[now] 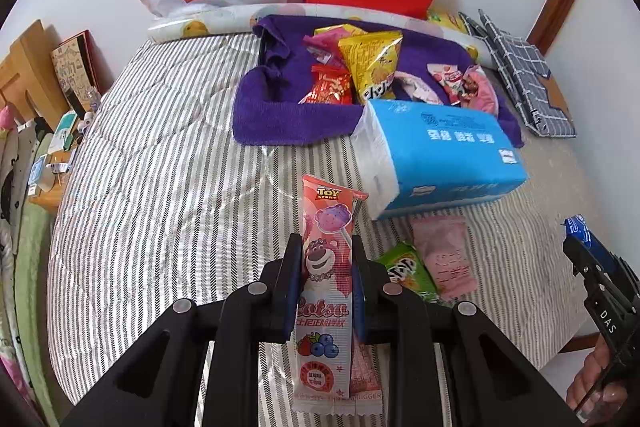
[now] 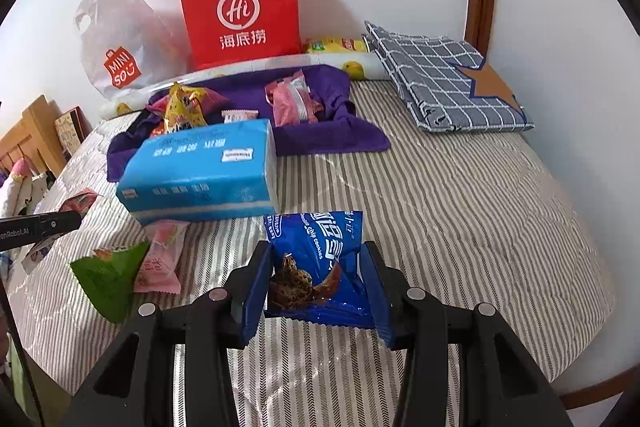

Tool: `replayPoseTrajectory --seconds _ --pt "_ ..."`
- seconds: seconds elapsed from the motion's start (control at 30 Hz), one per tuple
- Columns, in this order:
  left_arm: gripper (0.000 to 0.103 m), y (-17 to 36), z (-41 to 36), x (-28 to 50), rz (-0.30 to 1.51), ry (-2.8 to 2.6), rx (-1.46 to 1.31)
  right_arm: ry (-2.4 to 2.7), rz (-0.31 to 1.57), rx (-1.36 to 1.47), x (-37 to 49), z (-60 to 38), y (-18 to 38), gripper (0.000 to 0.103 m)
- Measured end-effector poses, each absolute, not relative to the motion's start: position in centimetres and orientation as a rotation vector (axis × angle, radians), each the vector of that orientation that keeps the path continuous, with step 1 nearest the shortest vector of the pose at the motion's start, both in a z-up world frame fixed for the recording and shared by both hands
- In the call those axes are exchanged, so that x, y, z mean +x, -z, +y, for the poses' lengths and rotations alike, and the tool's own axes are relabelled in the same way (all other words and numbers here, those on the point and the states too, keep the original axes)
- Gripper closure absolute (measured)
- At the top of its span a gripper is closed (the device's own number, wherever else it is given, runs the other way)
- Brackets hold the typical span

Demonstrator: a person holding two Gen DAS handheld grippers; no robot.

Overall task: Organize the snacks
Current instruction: 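Carry both packets over the purple towel and lower them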

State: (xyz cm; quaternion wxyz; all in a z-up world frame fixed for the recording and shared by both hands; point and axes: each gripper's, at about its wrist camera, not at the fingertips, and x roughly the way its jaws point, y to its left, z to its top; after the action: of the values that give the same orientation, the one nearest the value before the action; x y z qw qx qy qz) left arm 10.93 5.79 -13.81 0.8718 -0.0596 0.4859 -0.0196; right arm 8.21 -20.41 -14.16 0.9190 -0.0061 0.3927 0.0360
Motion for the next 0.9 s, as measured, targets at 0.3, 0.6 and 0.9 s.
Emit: replayPoseTrajectory --seconds 0.3,0.6,0.9 --pt "0.081 12.3 5.0 10.6 0.988 0.070 -0.135 -0.085 0.763 -0.038 8.7 -20.0 12.3 0.060" --pt "0.081 11.0 3.8 11.8 0.965 0.118 -0.152 -0.096 0.727 -0.048 10.8 -19.2 10.6 0.060" --pt "0.081 10.1 2.7 14.1 0.957 0.172 -0.173 -0.111 0.711 -0.055 13.4 -18.6 9.1 0.060"
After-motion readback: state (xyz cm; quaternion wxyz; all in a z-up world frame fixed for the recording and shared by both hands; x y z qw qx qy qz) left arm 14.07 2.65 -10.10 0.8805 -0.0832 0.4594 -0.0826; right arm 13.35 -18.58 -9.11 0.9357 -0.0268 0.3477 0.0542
